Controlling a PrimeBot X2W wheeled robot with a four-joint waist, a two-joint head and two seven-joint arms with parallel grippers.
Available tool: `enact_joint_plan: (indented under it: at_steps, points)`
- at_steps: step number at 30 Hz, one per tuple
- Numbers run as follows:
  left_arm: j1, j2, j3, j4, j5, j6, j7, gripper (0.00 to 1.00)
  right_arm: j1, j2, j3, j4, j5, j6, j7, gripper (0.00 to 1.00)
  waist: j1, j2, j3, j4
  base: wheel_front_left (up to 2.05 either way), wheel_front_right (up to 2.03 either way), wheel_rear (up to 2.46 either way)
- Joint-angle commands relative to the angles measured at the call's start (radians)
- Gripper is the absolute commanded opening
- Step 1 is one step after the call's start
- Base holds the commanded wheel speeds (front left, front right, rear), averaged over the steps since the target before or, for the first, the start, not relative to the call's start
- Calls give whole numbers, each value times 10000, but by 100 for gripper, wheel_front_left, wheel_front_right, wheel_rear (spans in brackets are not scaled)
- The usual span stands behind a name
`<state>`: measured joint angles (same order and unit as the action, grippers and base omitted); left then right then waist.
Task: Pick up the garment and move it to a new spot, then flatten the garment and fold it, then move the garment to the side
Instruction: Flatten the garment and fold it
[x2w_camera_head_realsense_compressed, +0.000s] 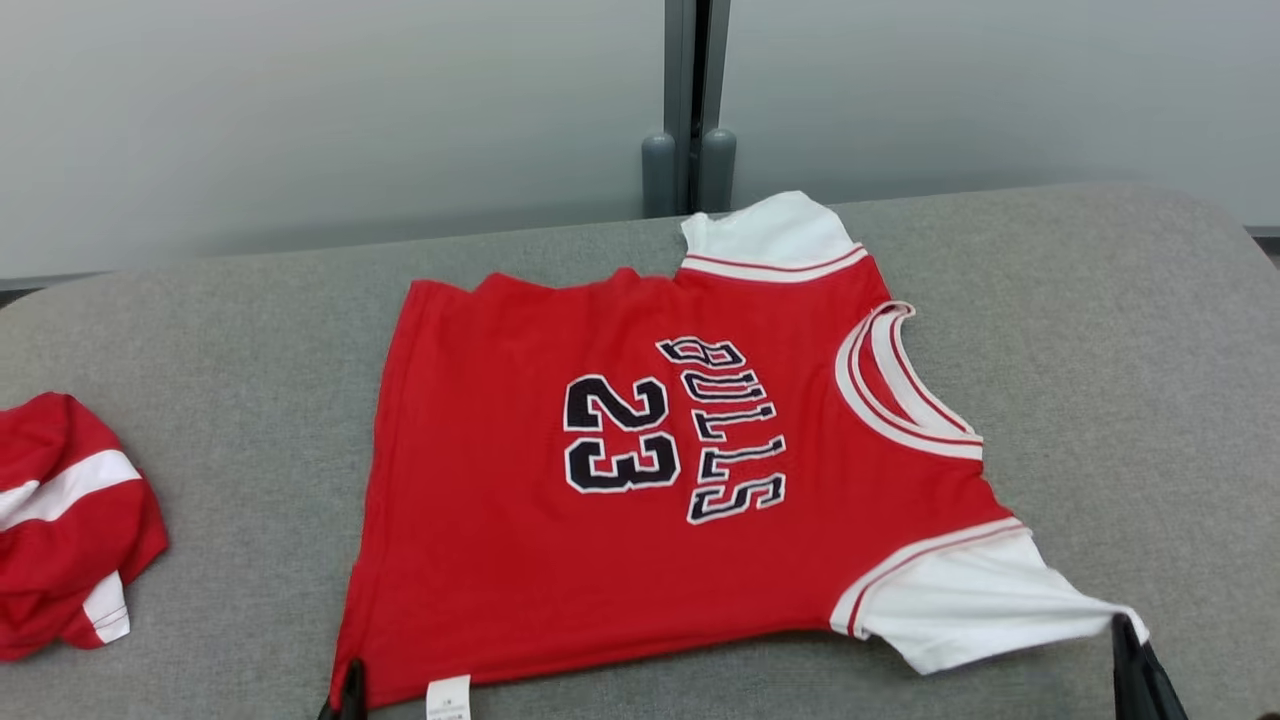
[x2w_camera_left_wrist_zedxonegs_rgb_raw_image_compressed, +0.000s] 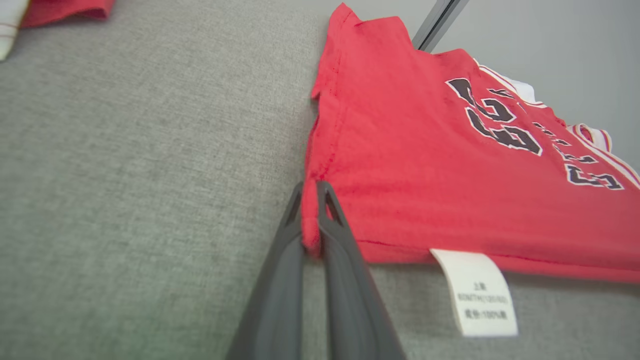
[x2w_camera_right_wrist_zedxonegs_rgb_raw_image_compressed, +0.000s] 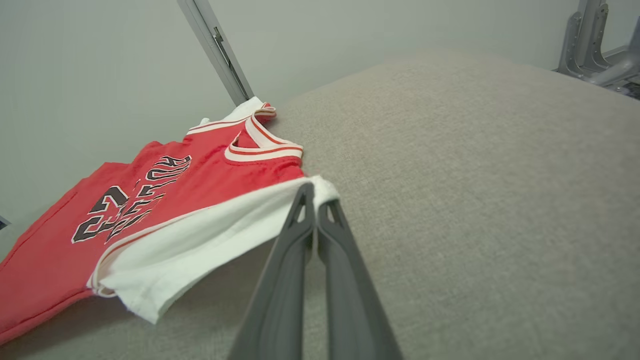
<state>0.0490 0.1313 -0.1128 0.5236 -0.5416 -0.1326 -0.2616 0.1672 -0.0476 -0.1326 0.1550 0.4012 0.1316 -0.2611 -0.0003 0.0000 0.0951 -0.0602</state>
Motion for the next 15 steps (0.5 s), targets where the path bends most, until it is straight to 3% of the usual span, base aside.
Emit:
enact_joint_plan:
  at_steps: [1,8,15]
  points:
    - [274,16,-17,-123,112,35,-44,0,448,-56,-149,-98,10,-17,-57,0,3,0,-214,-26,0,0,0]
    - [780,-195,-44,-643,341,35,-46,0,1310,-57,-643,-513,344,-17,-57,0,3,0,-484,65,0,0,0]
    - [-30,-206,-418,-1139,353,34,-45,0,35,-52,-210,-551,383,-12,-56,0,3,0,-75,135,0,0,0]
